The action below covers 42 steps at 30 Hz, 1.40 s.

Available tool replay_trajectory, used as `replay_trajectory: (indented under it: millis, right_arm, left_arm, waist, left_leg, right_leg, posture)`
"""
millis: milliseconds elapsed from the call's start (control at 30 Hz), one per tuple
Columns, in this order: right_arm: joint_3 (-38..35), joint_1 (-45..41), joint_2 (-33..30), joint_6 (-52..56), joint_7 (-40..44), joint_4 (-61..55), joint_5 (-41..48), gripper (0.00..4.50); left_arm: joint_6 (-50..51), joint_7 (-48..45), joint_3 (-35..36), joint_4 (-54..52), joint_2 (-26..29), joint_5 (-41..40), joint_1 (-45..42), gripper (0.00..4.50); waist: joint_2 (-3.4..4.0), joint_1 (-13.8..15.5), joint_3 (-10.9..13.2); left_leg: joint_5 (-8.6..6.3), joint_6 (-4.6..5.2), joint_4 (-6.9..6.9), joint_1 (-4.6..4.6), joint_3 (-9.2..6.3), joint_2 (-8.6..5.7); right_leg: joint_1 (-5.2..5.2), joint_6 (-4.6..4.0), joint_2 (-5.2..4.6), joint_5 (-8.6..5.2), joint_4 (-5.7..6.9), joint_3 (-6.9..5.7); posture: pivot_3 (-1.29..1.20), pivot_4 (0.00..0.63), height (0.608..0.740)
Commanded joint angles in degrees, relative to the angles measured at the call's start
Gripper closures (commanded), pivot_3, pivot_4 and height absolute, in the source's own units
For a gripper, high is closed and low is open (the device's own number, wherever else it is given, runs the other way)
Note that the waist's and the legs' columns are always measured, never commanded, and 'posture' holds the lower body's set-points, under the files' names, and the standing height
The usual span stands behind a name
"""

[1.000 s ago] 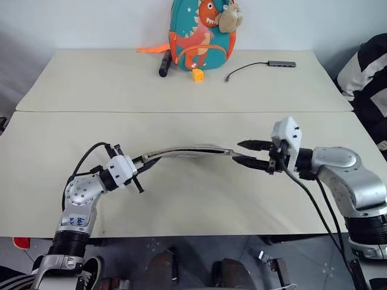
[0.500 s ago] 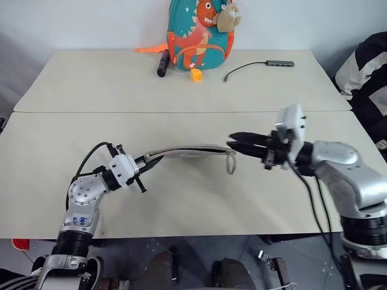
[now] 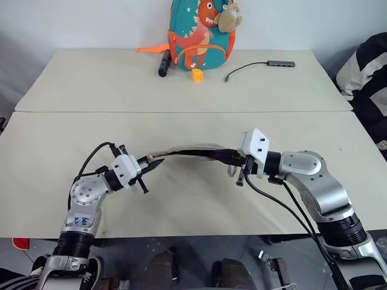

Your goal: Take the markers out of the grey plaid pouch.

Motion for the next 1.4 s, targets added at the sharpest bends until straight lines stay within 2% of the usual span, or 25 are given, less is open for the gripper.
replay_trajectory:
  millis: [33,100,333,500,633,833,1100,1367,1400]
  right_arm:
    - [1.2,0.5,-1.5,-3.6,0.6,-0.7,-3.7,4.49]
    - [2.7,-0.1,-1.9,-5.4,-0.6,0.0,-7.7,4.49]
    - [9.4,-4.8,3.0,-6.6,-6.9,0.7,-19.5,4.49]
    - [14.0,-6.1,1.6,-10.8,-9.6,4.1,-30.7,4.49]
    - [13.1,-5.9,0.4,-11.7,-8.4,5.6,-31.9,4.49]
    - [12.0,-5.6,0.5,-12.4,-7.0,5.9,-31.0,2.69]
    - [11.1,-5.4,0.6,-12.3,-6.3,5.5,-30.5,0.05]
    - [10.9,-5.5,0.9,-11.7,-6.5,5.1,-30.4,0.02]
    - [10.9,-5.2,0.9,-11.6,-6.0,4.6,-29.9,0.2]
  left_arm:
    - [0.0,0.2,0.0,-3.5,-0.5,-0.4,0.2,4.5]
    - [1.1,0.1,-0.9,-4.7,-0.9,-0.5,0.2,4.5]
    - [6.9,0.4,-5.3,-10.8,-2.8,1.5,1.3,4.5]
    - [10.5,1.0,-7.4,-15.0,-3.9,2.0,2.8,4.5]
    - [12.5,2.0,-7.1,-16.6,-4.4,1.8,3.7,4.5]
    - [13.1,2.8,-6.7,-16.5,-4.5,1.9,3.5,4.5]
    - [12.5,3.2,-6.5,-15.5,-4.3,2.6,3.2,4.5]
    - [12.6,3.4,-6.4,-15.2,-4.5,2.6,3.1,4.5]
    - [12.6,3.4,-6.3,-15.2,-4.4,2.7,3.1,4.5]
  waist:
    - [0.0,0.1,0.0]
    - [0.0,0.1,0.0]
    - [0.0,0.0,0.0]
    - [0.0,0.1,0.0]
    - [0.0,0.1,0.0]
    - [0.0,0.1,0.0]
    - [0.0,0.1,0.0]
    - [0.0,0.1,0.0]
    - [0.0,0.1,0.0]
  left_leg:
    - [0.0,0.0,0.0,0.0,0.0,0.0]
    - [0.0,0.0,0.0,0.0,0.0,0.0]
    - [0.0,-0.01,0.02,0.0,0.02,0.0]
    - [0.0,-0.02,0.0,0.0,0.04,-0.01]
    - [0.0,-0.02,0.03,-0.01,0.04,-0.02]
    - [0.0,-0.01,0.04,0.0,0.04,-0.01]
    - [0.0,-0.01,0.04,0.0,0.04,-0.01]
    - [0.0,-0.01,0.04,0.0,0.04,-0.01]
    - [0.0,-0.01,0.04,0.0,0.04,-0.01]
  right_leg:
    - [0.0,0.0,0.0,0.0,0.0,0.0]
    - [0.01,0.0,0.0,0.0,-0.01,0.0]
    - [-0.02,0.0,0.0,0.0,0.01,0.04]
    - [-0.03,0.0,0.06,0.0,0.01,0.04]
    - [-0.01,0.0,0.05,0.0,-0.01,0.05]
    - [0.02,0.0,0.04,0.0,-0.01,0.05]
    - [0.02,0.0,0.04,0.0,-0.01,0.04]
    - [0.01,0.0,0.04,0.0,-0.01,0.04]
    - [0.01,0.0,0.04,0.0,-0.01,0.04]
  posture:
    - [0.0,0.15,0.74]
    - [0.0,0.15,0.74]
    - [0.0,0.15,0.74]
    - [0.0,0.15,0.74]
    - [0.0,0.15,0.74]
    - [0.0,0.15,0.74]
    - [0.0,0.15,0.74]
    - [0.0,0.15,0.74]
    - [0.0,0.15,0.74]
